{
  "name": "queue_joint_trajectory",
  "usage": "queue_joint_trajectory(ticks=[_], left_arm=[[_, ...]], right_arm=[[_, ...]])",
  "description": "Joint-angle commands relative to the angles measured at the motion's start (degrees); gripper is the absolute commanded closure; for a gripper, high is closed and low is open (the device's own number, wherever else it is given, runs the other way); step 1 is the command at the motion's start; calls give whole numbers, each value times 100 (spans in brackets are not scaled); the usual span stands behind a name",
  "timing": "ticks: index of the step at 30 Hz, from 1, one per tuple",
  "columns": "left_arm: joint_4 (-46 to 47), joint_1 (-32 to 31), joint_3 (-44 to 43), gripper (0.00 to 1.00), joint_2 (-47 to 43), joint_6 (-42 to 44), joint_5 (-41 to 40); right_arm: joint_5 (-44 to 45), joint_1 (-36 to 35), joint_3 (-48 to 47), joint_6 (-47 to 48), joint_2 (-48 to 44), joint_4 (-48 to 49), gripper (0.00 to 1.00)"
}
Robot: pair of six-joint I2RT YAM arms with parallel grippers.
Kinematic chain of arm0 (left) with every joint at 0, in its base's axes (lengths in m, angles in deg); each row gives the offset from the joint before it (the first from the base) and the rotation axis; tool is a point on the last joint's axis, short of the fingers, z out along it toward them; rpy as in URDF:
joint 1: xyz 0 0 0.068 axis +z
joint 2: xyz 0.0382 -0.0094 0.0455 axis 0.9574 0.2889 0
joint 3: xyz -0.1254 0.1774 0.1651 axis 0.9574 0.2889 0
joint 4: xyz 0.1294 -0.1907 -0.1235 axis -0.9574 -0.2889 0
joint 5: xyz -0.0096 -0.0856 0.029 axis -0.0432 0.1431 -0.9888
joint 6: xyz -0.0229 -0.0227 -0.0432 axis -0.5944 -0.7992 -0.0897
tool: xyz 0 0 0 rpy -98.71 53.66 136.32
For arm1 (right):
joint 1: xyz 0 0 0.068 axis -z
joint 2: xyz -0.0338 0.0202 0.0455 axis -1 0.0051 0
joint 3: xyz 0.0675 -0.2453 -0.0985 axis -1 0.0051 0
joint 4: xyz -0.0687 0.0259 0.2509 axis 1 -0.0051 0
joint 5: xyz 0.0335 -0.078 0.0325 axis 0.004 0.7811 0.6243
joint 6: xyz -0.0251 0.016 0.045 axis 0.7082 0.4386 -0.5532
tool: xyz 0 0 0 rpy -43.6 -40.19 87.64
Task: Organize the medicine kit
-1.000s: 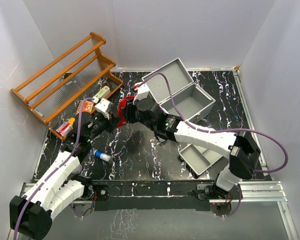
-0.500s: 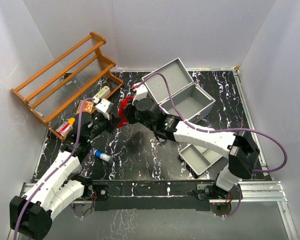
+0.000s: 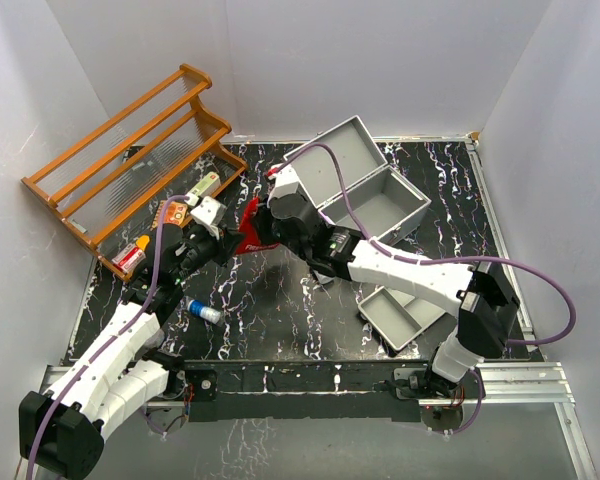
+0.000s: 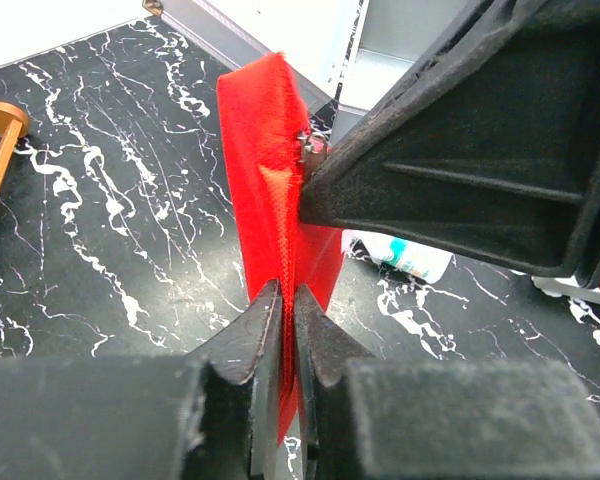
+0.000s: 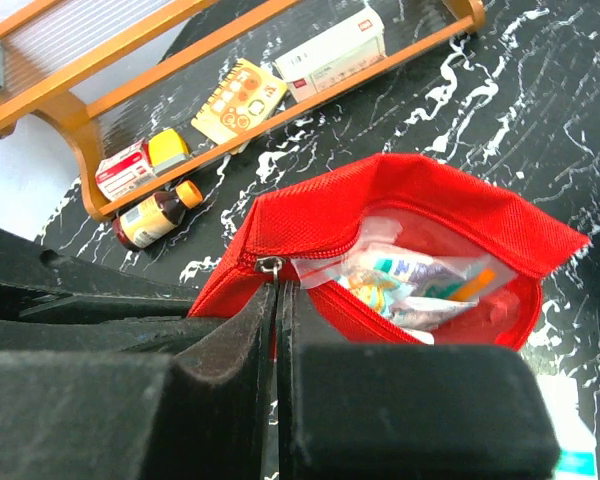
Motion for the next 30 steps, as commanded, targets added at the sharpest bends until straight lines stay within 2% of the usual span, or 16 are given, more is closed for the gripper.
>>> queue_joint_trajectory(ticks=[1, 7, 14, 16, 21, 30], left_arm=[[27, -15, -248, 90, -52, -127, 141], [-106, -13, -302, 75, 139, -261, 186], [-361, -12, -387, 70, 228, -208, 209], [-365, -12, -382, 76, 193, -201, 184], [-295, -17, -355, 100, 151, -189, 179], [-259, -14, -311, 100, 40, -294, -210]], right_arm=[[-663, 125, -16, 696, -280, 806, 100], [-1642, 120, 261, 1076, -360, 1004, 100], [-1821, 121, 498, 1248, -402, 1074, 100], [-1777, 120, 526, 1270, -399, 1064, 100], [-1654, 120, 535, 1311, -392, 1006, 100], [-69, 121, 568, 838, -312, 550, 100]])
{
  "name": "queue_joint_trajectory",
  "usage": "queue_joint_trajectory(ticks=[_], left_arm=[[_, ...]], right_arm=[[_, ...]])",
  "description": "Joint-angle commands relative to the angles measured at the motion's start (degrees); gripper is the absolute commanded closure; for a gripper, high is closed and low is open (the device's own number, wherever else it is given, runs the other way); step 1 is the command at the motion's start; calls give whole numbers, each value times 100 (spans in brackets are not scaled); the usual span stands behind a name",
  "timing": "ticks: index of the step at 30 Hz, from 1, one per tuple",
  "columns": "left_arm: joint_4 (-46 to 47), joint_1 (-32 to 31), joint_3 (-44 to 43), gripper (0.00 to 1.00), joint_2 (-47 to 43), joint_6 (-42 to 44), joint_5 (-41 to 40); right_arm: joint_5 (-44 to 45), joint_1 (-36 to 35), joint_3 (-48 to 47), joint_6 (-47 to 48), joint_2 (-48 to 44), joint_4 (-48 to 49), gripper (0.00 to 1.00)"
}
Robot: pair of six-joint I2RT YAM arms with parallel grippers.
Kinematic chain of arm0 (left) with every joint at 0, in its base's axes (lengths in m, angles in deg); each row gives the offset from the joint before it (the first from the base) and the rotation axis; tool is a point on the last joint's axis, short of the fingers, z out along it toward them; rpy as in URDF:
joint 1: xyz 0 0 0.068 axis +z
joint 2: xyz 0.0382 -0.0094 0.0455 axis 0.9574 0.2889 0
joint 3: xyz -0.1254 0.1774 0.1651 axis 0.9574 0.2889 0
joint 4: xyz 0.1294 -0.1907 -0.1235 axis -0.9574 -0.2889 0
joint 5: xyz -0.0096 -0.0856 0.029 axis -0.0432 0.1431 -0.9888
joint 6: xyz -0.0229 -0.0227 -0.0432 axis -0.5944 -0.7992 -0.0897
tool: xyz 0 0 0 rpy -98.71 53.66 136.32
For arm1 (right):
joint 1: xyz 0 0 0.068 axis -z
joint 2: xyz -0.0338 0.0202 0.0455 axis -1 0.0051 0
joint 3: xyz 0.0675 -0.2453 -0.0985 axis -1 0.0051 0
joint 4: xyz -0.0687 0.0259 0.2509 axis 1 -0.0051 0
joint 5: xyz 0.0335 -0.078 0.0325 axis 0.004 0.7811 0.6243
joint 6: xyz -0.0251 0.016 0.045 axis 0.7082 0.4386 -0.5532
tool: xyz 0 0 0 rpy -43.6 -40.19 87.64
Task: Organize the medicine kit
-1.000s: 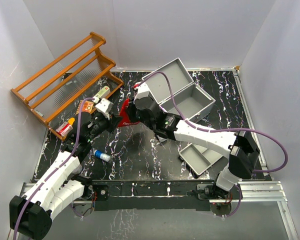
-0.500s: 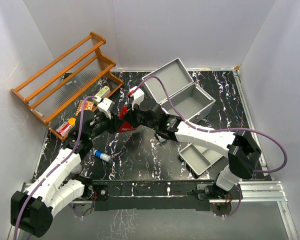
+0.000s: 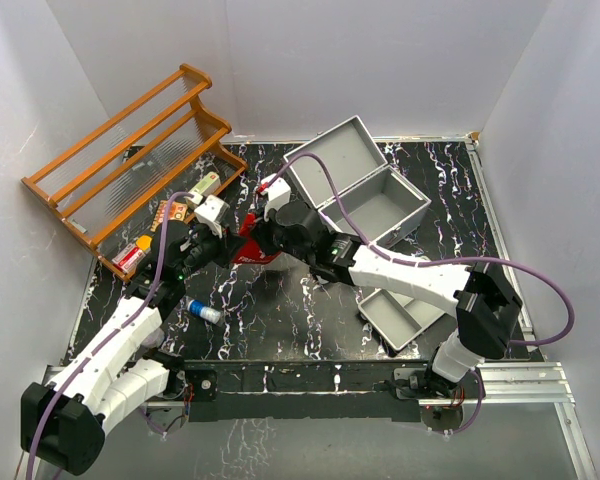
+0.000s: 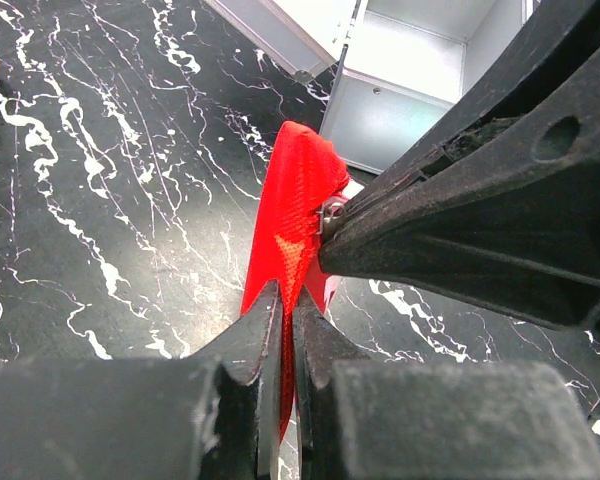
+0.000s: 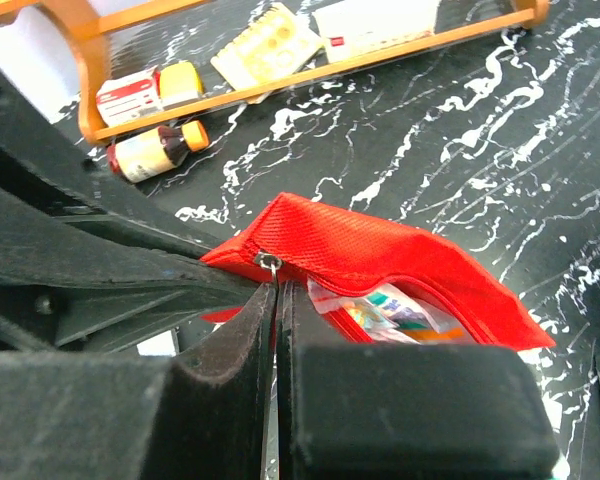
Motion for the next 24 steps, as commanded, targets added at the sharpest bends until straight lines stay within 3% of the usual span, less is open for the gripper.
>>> queue_joint_trajectory(ticks=[1, 6, 11, 16, 24], left_arm=[[166, -12, -169, 100, -237, -99, -221], [204, -14, -167, 100, -238, -273, -408], [232, -13, -159, 100, -153, -409, -189], [96, -12, -279, 74, -95, -671, 114], [-307, -13, -495, 72, -53, -812, 83]], right_arm=[[1165, 33, 43, -282, -245, -23, 100], [1290, 39, 19, -347, -265, -134, 100], [305, 42, 18, -53, -391, 196, 100], [-529, 48, -52, 152, -281, 315, 100], [-967, 52, 99, 238, -176, 337, 100]])
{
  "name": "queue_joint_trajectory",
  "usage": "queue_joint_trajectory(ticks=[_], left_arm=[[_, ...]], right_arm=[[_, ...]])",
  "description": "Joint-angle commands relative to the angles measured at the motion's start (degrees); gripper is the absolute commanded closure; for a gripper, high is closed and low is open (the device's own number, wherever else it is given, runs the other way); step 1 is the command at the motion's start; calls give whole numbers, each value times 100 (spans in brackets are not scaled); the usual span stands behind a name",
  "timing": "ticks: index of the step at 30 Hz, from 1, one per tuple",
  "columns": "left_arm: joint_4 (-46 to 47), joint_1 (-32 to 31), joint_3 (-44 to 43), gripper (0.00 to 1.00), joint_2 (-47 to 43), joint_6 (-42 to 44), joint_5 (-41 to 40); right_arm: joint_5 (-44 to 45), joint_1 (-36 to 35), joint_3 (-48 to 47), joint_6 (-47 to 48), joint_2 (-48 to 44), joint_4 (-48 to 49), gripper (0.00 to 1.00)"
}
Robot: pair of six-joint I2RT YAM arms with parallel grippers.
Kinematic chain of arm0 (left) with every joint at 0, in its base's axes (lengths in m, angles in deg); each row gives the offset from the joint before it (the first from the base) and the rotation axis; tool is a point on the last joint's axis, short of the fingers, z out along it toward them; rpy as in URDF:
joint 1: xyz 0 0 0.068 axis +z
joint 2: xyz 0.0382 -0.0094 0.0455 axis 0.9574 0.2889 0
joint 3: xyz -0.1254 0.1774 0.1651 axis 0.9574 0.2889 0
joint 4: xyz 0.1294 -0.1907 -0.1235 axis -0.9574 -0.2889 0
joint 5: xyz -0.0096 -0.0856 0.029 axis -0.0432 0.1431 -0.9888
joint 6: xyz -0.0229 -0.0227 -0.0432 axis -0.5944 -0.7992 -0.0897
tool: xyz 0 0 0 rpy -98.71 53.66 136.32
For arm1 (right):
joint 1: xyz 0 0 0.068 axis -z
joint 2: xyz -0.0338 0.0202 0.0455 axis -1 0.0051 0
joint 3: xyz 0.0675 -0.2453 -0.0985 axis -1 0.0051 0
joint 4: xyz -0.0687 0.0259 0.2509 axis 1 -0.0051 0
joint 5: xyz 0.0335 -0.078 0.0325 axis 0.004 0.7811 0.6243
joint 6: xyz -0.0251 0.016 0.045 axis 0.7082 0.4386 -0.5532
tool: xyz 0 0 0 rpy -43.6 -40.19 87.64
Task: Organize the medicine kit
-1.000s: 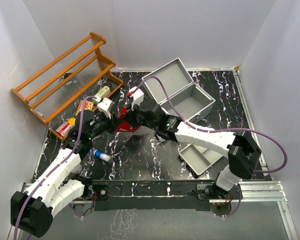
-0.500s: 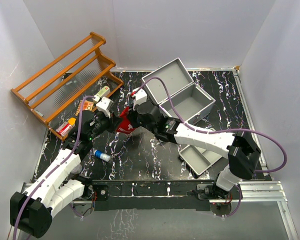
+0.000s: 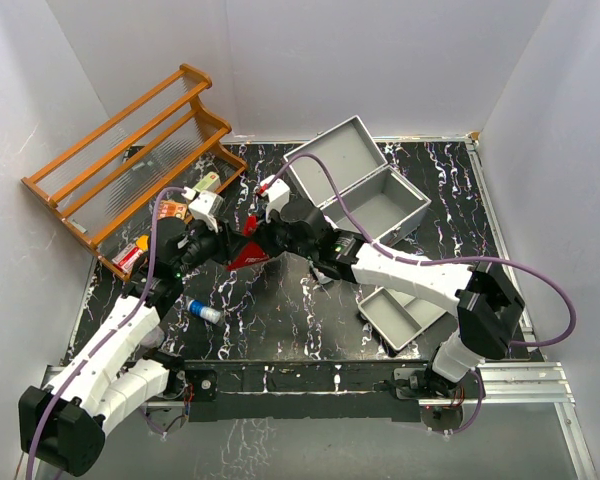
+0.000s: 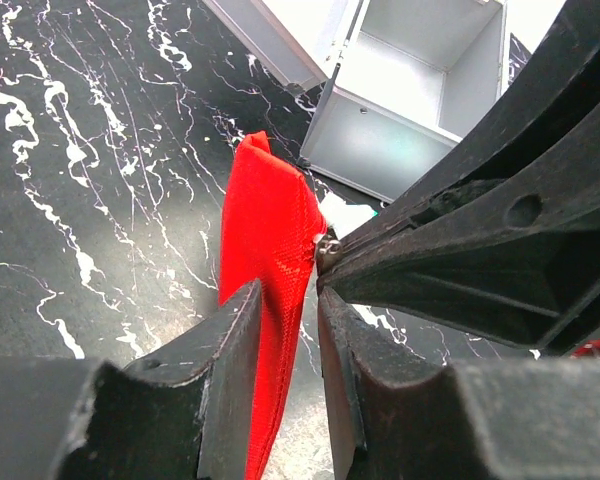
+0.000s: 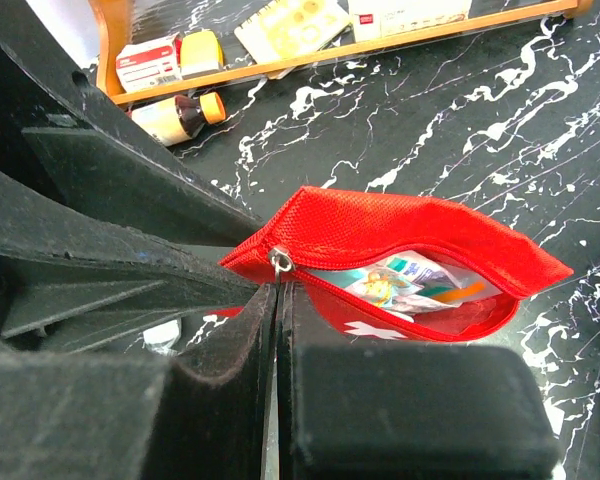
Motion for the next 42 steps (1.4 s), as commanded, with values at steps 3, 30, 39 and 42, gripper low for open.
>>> queue_joint_trajectory(ticks=[3, 30, 39, 42], left_arm=[[-91, -1, -328, 75, 17, -224, 177], [-124, 1, -125, 100, 60, -95, -443], [-119, -1, -123, 100, 56, -140, -480], [-165, -4, -150, 100, 50, -173, -445]], right_arm=[[-629, -42, 41, 172, -98, 439, 100], [1134, 187, -97, -625, 137, -237, 100], [1337, 390, -294, -999, 267, -675, 100], [1431, 475, -411, -1150, 345, -933, 100]])
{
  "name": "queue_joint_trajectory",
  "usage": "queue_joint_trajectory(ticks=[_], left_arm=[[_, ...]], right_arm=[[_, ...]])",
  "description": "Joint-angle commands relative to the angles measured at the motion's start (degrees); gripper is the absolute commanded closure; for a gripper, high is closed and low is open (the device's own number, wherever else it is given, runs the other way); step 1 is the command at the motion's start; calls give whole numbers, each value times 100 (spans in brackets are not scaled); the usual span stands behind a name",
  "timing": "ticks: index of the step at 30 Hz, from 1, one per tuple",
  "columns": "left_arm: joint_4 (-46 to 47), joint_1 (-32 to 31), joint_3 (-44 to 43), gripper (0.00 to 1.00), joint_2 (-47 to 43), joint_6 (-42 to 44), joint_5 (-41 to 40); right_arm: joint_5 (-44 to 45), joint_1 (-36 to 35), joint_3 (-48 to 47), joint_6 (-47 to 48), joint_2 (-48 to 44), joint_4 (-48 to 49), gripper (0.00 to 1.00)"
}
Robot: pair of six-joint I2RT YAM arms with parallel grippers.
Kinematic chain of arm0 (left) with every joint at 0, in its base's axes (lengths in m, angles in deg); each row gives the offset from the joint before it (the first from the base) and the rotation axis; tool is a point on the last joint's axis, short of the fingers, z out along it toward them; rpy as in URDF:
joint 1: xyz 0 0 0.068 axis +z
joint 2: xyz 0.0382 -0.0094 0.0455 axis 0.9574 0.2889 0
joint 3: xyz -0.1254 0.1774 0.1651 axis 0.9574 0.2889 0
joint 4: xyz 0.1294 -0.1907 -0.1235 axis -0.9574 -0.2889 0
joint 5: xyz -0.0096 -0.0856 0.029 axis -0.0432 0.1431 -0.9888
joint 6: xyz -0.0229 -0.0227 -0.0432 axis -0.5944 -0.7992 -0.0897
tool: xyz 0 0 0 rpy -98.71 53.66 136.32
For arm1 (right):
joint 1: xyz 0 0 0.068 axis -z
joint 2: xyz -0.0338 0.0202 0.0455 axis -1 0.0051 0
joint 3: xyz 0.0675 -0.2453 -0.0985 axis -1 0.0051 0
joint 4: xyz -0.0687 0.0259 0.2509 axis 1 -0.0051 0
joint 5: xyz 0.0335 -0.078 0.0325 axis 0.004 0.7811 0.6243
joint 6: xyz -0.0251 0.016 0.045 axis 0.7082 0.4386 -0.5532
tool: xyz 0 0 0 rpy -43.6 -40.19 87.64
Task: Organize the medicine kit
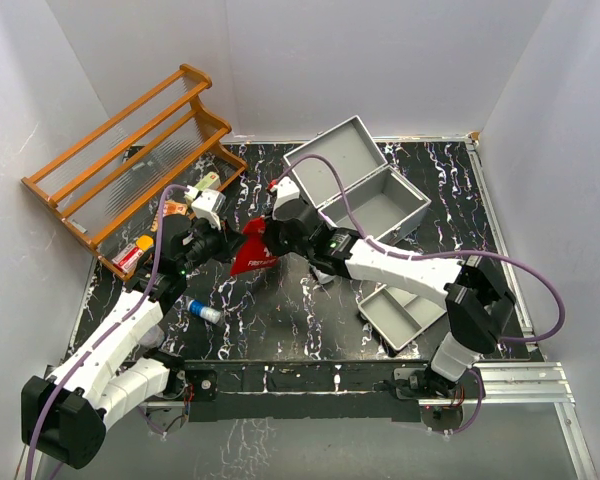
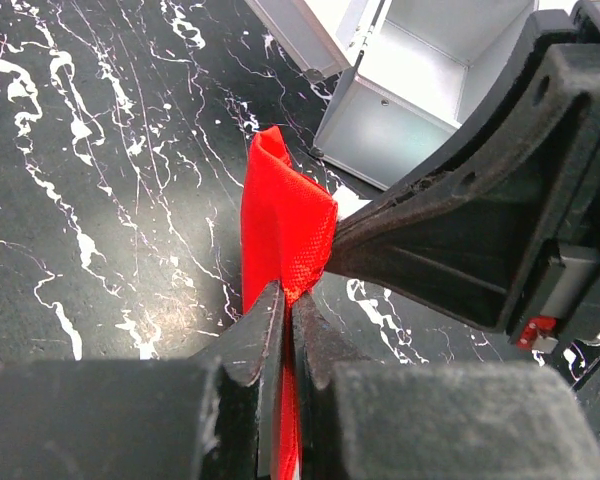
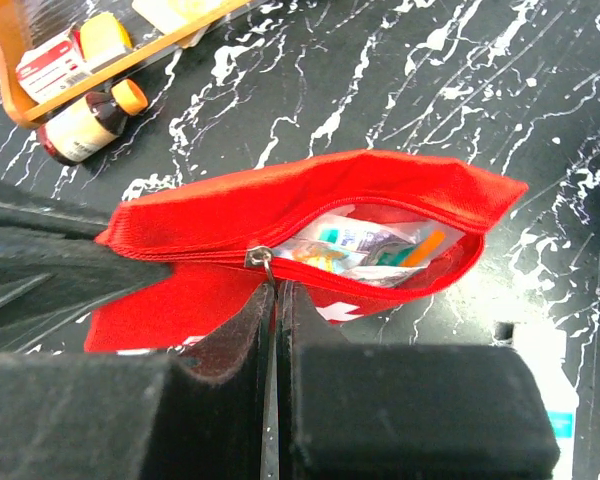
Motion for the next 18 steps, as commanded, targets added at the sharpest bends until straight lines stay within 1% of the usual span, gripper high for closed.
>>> queue_joint_trajectory(ticks=[1, 4, 6, 9, 10, 11, 12, 15, 18], left_arm=[[-61, 13, -64, 100, -205, -38, -126], [-88, 16, -87, 100, -206, -85, -90], [-75, 16, -72, 100, -201, -167, -76], [-63, 13, -84, 77, -115, -364, -102], [-63, 9, -96, 66, -76, -463, -114], [-57, 13, -107, 58, -42, -520, -119], [-47, 7, -104, 52, 8, -624, -120], [-37, 13, -148, 45, 152, -789, -17], [-32, 12, -163, 42, 309, -897, 32]], right_arm=[[743, 335, -374, -252, 69, -380, 100], [600, 392, -323, -198, 33, -290, 100], [221, 395, -214, 28, -61, 8, 100], [-587, 395, -5, 513, -233, 564, 100], [-839, 398, 73, 689, -289, 709, 100], [-1029, 399, 124, 841, -340, 823, 100], [-1166, 396, 151, 974, -371, 881, 100], [-1328, 397, 172, 1265, -389, 884, 100], [-1386, 394, 230, 1380, -420, 893, 100]])
